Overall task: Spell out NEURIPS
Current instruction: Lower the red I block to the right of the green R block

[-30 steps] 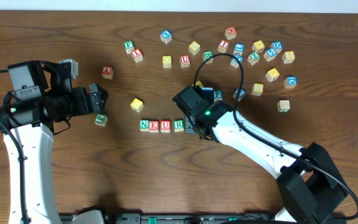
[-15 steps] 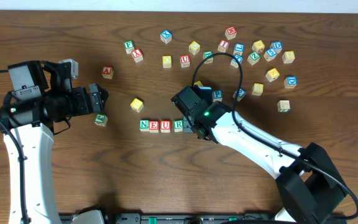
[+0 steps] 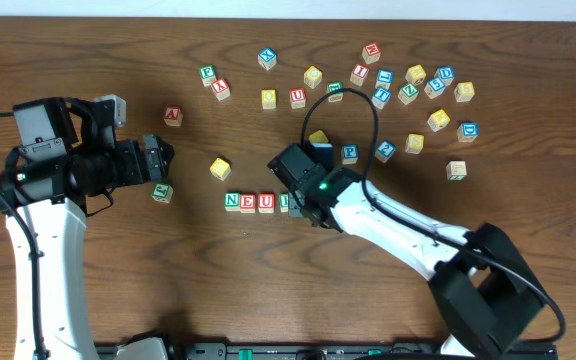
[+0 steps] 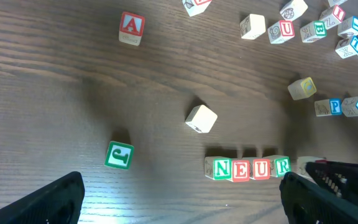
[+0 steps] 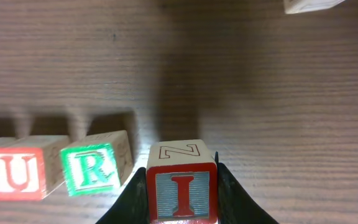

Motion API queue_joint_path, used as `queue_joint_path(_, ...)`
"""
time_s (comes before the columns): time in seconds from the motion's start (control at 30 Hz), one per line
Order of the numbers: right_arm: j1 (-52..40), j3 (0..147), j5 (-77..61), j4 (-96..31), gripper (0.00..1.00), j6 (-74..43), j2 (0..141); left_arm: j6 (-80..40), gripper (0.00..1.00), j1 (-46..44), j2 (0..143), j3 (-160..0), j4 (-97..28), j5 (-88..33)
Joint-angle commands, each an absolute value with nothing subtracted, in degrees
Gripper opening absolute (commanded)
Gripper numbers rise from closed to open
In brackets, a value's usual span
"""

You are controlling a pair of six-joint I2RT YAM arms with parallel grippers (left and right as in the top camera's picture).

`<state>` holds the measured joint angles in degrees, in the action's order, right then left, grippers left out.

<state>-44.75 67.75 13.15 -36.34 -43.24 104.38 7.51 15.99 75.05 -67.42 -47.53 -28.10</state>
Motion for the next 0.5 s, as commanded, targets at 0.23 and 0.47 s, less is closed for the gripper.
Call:
queue_joint_path(0.23, -45.10, 67.35, 14.44, -36.14, 0.06, -44.07, 105.14, 7.22, 0.99, 16.21, 74.81, -68.58, -47.55, -27.79)
queue_joint_path(0.47, -45.91, 67.22, 14.41, -34.68, 0.07, -44.07, 106.63, 7.22, 0.99, 16.21, 74.81, -68.58, -47.55, -27.79)
